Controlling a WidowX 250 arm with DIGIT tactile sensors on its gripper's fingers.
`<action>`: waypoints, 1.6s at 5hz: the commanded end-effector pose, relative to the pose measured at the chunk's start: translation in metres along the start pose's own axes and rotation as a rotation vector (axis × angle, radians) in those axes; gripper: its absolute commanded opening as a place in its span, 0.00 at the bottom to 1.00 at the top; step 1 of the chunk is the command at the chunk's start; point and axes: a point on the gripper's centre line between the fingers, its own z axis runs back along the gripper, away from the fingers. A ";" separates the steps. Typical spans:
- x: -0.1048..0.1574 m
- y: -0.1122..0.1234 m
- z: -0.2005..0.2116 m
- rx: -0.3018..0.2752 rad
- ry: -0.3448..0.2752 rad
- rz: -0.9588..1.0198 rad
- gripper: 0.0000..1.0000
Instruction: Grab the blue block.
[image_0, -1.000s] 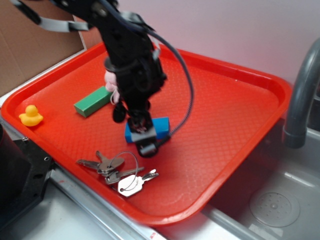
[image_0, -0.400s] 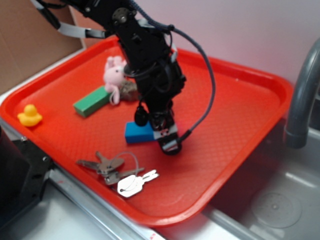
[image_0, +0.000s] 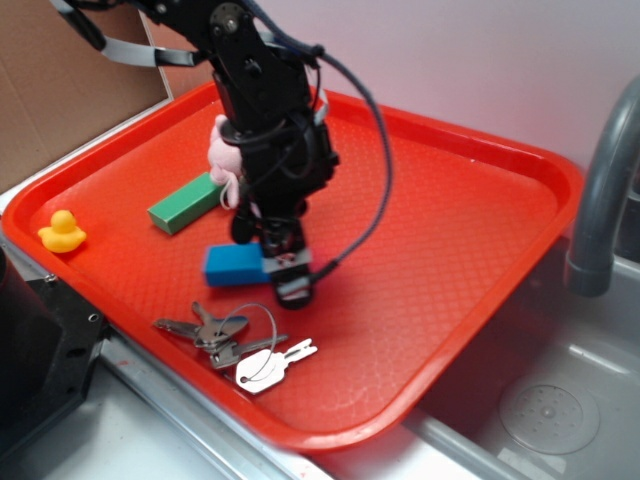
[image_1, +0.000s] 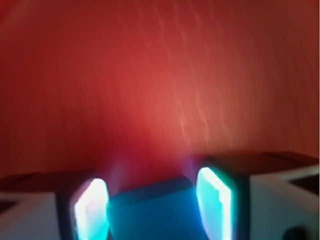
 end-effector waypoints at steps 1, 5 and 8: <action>-0.017 0.054 0.081 -0.063 -0.066 0.198 0.00; -0.023 0.072 0.141 -0.101 -0.122 0.255 0.00; -0.020 0.071 0.140 -0.100 -0.113 0.247 0.00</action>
